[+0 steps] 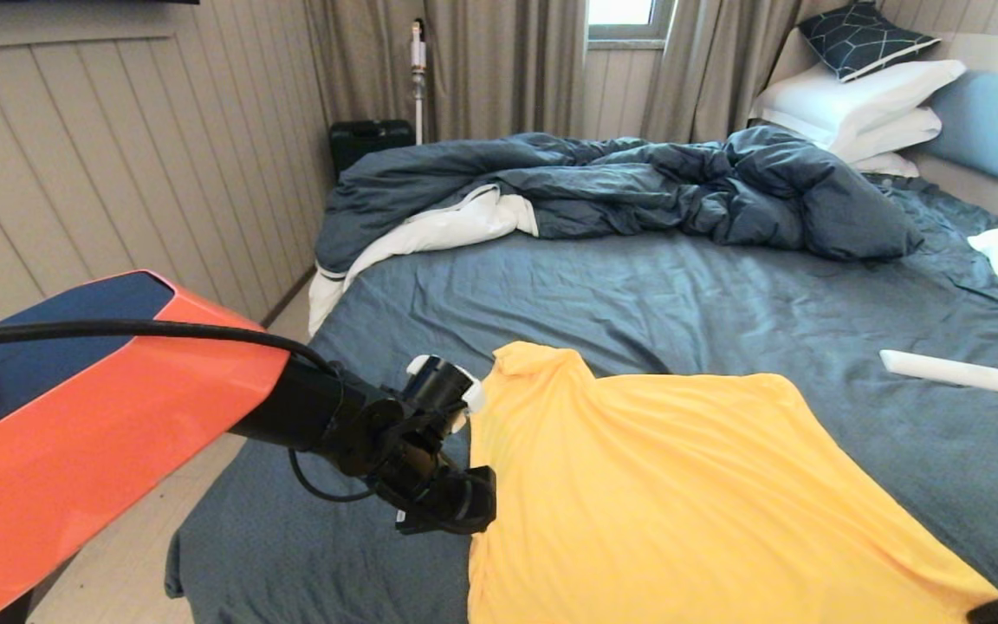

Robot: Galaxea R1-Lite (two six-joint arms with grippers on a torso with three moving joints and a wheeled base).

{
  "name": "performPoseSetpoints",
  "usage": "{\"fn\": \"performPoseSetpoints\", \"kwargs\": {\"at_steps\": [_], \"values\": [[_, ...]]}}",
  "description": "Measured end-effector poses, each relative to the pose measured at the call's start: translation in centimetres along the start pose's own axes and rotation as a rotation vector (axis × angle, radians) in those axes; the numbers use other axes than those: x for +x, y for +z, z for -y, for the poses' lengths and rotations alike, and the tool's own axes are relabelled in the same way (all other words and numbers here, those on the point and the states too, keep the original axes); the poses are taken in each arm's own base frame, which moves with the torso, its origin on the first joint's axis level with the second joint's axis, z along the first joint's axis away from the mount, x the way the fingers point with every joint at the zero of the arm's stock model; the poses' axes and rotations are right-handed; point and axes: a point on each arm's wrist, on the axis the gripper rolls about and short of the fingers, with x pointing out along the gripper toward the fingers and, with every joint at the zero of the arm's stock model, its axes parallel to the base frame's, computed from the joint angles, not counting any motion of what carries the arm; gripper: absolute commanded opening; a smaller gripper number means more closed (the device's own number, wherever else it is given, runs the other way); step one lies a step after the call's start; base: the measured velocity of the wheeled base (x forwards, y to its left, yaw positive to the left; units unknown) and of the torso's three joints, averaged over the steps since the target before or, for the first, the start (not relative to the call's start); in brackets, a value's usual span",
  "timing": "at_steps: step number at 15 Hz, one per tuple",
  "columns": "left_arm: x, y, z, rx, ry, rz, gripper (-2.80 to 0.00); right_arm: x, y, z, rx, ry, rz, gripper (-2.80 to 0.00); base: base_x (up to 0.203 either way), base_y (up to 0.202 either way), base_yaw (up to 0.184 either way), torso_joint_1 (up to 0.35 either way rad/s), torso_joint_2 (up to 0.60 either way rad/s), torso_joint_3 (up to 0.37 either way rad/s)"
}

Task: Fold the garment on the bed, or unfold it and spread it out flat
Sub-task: Fold the yellow T-shirt

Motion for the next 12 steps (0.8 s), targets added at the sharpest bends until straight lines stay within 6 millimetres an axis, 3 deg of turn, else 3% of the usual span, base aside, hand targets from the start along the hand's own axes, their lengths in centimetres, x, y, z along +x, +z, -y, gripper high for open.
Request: {"fn": "performPoseSetpoints", "kwargs": {"at_steps": [6, 12], "values": [[-1.4, 0.5, -0.1, -0.054, -0.016, 0.032, -2.80, -0.9, 4.2, -5.5, -0.183, 0.087, 0.081, -2.80, 0.000, 0.000, 0.000, 0.000, 0.00, 0.000], [-2.3, 0.8, -0.1, -0.059, -0.020, 0.059, -2.80, -1.8, 10.8, -7.9, -0.113, 0.108, 0.166, -2.80, 0.000, 0.000, 0.000, 0.000, 0.00, 0.000]]}}
